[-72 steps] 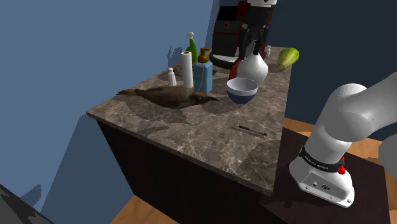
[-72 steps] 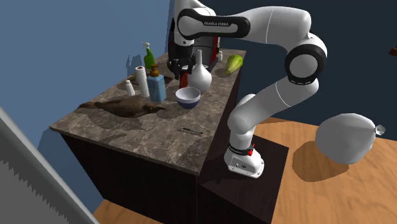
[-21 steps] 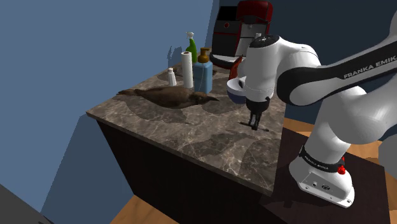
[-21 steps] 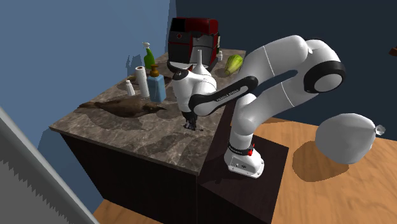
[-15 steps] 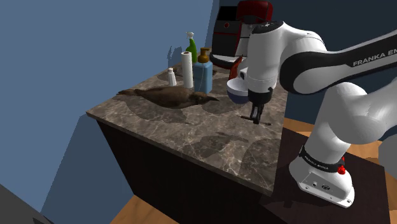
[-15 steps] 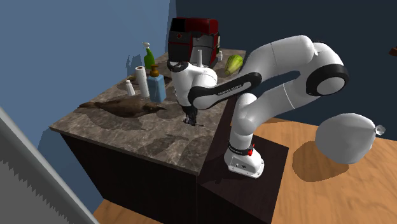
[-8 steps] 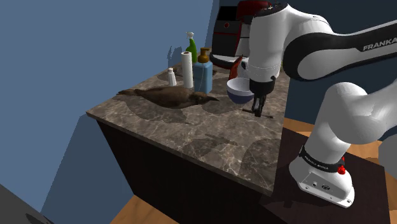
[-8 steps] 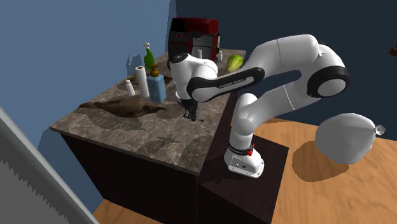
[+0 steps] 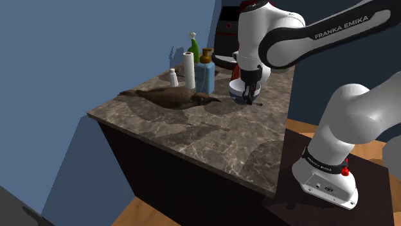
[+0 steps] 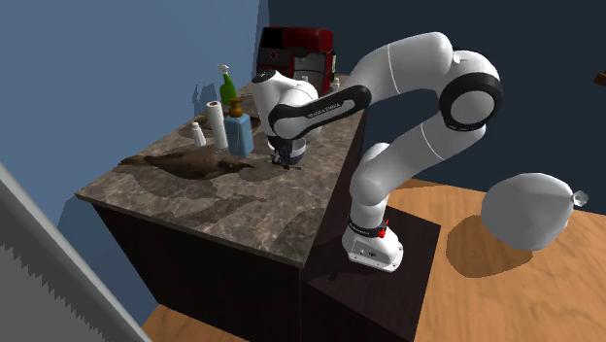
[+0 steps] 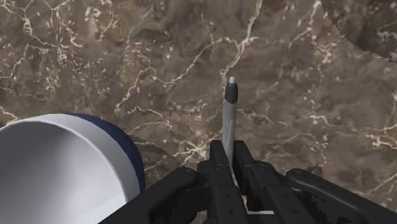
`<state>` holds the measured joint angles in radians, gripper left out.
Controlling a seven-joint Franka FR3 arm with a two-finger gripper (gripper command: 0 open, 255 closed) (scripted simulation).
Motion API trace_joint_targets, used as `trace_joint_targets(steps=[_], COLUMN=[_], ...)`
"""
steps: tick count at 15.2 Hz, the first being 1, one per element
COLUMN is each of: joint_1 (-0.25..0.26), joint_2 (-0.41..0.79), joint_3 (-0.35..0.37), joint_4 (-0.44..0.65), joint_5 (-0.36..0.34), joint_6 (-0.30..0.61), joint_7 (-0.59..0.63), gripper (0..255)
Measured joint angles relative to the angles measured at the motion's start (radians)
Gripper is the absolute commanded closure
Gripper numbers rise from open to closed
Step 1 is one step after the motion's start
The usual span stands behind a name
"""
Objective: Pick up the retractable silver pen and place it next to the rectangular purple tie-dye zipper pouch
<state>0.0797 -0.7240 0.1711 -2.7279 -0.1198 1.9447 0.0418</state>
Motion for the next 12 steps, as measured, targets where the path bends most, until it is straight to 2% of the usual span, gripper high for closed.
trace_joint_targets(steps=[4,12], joint_1=[-0.068,-0.152], joint_2=[0.145,0.407], joint_3=[-0.055,-0.14], joint_4=[0.089,0.297], joint_5=[-0.065,-0.139], joint_6=[0.07,0.148], joint_7=[-0.061,-0.164], gripper=[255,255])
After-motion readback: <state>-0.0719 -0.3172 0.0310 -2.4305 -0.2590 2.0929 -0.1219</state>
